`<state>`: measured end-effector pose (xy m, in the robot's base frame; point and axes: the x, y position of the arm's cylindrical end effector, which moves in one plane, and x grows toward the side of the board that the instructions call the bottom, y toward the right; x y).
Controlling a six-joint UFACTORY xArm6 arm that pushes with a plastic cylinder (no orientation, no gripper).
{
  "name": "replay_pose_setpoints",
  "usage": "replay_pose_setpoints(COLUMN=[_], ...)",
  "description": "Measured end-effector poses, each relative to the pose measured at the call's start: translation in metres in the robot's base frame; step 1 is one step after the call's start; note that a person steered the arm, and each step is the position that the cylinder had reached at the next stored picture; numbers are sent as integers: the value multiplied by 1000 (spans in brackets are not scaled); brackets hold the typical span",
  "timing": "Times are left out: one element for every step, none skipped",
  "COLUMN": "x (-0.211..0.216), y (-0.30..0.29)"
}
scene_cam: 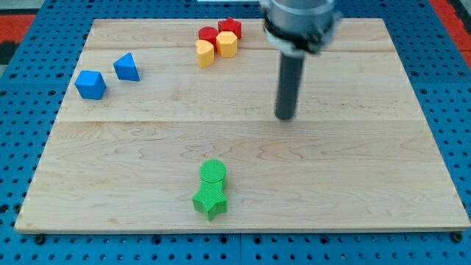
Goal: Move the green blocks towards the center
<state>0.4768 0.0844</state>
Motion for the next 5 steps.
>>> replay_pose_setpoints(x=[110,140,142,142,142], y=[-7,-31,-35,-53,-103])
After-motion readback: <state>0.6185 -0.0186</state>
